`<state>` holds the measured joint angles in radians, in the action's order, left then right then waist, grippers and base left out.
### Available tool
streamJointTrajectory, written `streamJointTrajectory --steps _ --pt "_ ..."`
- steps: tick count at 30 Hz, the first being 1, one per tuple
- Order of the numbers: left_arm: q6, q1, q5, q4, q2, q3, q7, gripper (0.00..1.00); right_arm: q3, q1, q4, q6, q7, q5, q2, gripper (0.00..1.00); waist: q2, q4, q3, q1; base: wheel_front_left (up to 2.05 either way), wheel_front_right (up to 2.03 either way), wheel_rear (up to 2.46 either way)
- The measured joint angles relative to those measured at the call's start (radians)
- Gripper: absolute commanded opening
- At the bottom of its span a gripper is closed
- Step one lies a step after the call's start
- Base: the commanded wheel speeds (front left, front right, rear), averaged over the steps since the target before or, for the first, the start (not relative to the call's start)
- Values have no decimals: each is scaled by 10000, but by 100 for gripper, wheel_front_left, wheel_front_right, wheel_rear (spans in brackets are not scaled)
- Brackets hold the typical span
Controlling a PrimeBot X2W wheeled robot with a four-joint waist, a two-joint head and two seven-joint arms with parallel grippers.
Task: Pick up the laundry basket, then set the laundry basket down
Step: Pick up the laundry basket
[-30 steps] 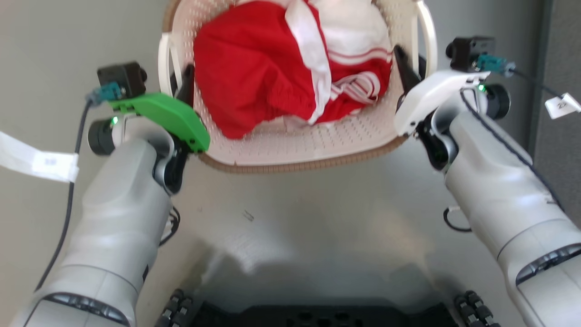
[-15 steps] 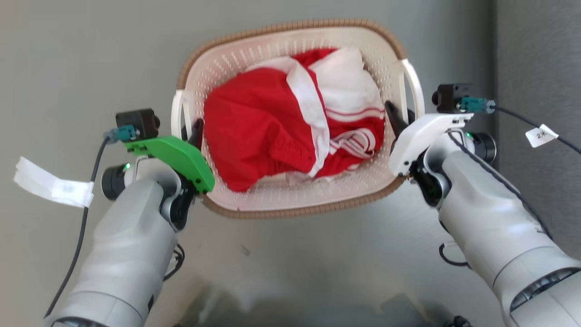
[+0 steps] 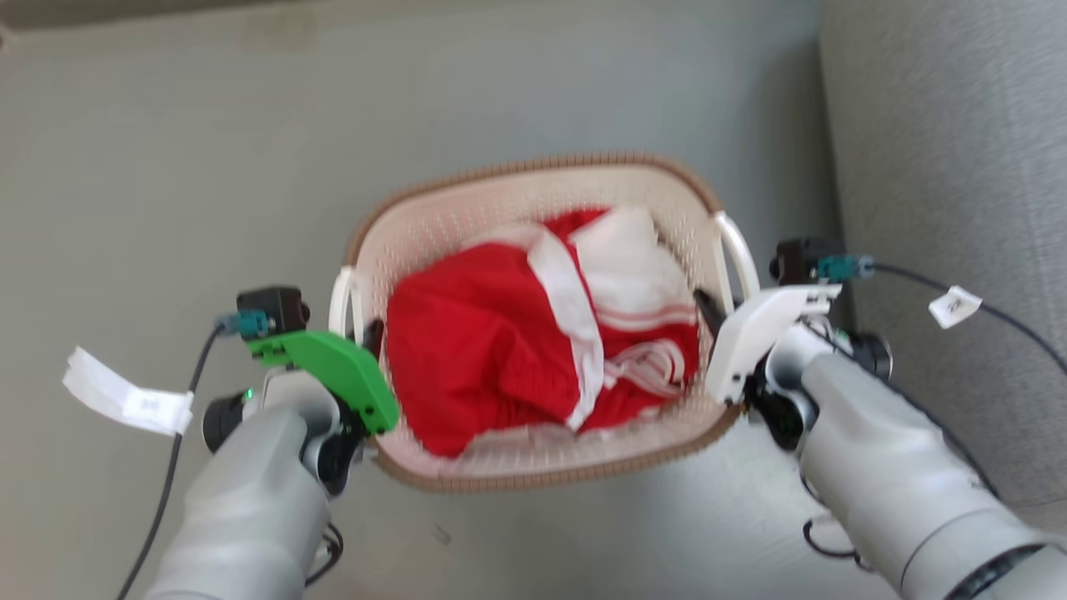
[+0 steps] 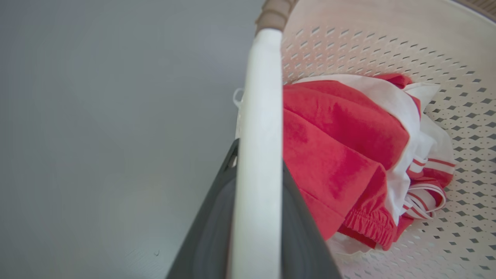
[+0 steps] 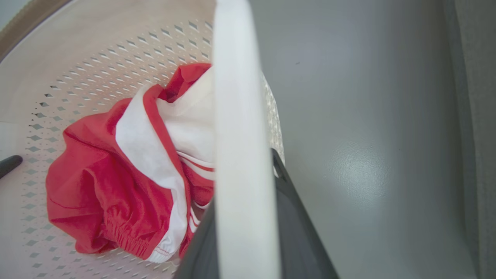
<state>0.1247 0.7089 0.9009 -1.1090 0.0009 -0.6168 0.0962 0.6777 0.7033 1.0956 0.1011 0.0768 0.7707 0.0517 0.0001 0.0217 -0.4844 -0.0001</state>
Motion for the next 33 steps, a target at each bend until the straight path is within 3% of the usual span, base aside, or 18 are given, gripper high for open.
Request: streamJointTrajectory --steps 33 --pt "31 -2026 573 -838 -111 -380 -957 0 1218 -2407 -50 -69 -1563 1613 -113 0 0 -508 3878 -1 0 0 0"
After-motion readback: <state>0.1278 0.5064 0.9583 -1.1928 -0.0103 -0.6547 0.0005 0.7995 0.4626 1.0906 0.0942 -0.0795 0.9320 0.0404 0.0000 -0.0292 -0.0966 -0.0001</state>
